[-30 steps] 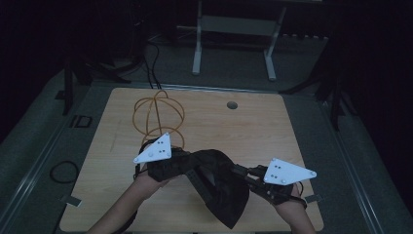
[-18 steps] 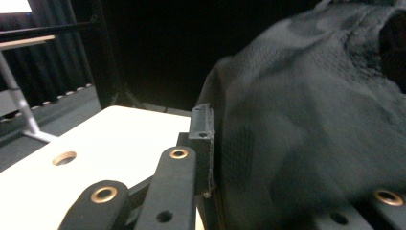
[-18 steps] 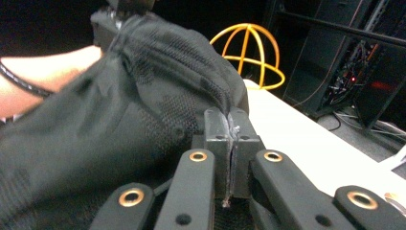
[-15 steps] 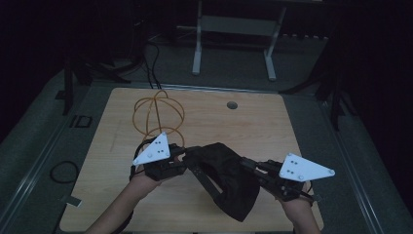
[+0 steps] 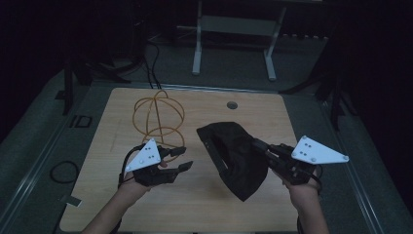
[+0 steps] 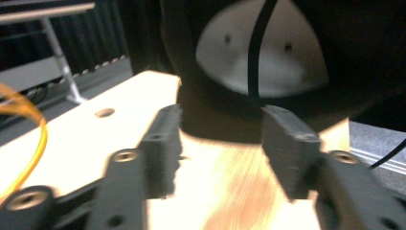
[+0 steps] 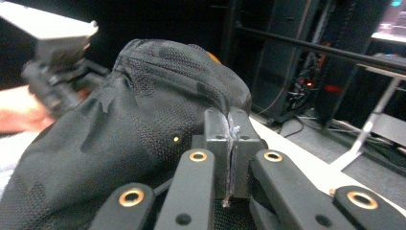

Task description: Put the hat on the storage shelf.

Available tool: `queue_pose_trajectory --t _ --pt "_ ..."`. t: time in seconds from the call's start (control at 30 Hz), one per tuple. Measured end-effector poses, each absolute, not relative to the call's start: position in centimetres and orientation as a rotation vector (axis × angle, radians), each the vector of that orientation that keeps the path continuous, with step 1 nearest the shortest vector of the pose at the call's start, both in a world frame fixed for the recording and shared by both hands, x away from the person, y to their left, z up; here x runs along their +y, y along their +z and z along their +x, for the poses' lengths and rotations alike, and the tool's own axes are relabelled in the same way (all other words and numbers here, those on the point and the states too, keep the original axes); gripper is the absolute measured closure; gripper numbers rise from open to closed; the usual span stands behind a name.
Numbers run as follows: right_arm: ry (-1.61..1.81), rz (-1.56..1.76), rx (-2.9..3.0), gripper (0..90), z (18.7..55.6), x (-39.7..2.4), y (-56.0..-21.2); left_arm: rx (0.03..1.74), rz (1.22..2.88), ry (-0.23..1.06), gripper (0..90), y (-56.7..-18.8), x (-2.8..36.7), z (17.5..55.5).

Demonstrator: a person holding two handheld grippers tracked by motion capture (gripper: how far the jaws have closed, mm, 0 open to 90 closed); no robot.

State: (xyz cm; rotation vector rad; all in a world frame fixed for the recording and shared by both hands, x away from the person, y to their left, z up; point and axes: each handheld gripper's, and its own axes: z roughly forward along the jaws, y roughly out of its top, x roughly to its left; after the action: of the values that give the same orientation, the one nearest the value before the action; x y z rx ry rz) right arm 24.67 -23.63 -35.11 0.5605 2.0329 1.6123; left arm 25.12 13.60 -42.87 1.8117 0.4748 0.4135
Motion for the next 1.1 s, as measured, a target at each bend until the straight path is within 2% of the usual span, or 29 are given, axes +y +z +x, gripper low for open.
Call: queue_pose_trajectory --t 0.13,0.33,0.43,0.53,0.7,0.83,1.1 --pt "1.587 0.574 1.998 89.2 25.8 -23.3 -33.9 0.529 1.833 0.421 32.4 -44.0 14.3 24.6" --pt "1.569 0.595 1.931 89.1 27.8 -23.1 -32.4 0.626 1.841 0.406 16.9 -45.9 15.1 23.7" --pt "1.589 0.619 1.904 89.1 28.9 -23.0 -31.7 0.682 1.857 0.426 12.0 -47.1 15.7 23.2" --pt "1.596 0.63 1.891 89.1 30.0 -22.5 -31.0 0.735 1.863 0.436 2.6 -48.1 16.5 22.9" --pt "1.571 0.636 1.887 89.1 31.3 -20.9 -30.2 0.787 1.832 0.493 1.7 -49.3 18.0 22.2" --pt "1.55 0.625 1.898 89.1 32.4 -19.3 -29.4 0.847 1.874 0.525 1.5 -50.8 19.0 21.9" --pt "1.548 0.599 1.924 89.1 34.5 -15.7 -28.2 0.94 1.792 0.508 1.6 -53.2 20.9 21.0"
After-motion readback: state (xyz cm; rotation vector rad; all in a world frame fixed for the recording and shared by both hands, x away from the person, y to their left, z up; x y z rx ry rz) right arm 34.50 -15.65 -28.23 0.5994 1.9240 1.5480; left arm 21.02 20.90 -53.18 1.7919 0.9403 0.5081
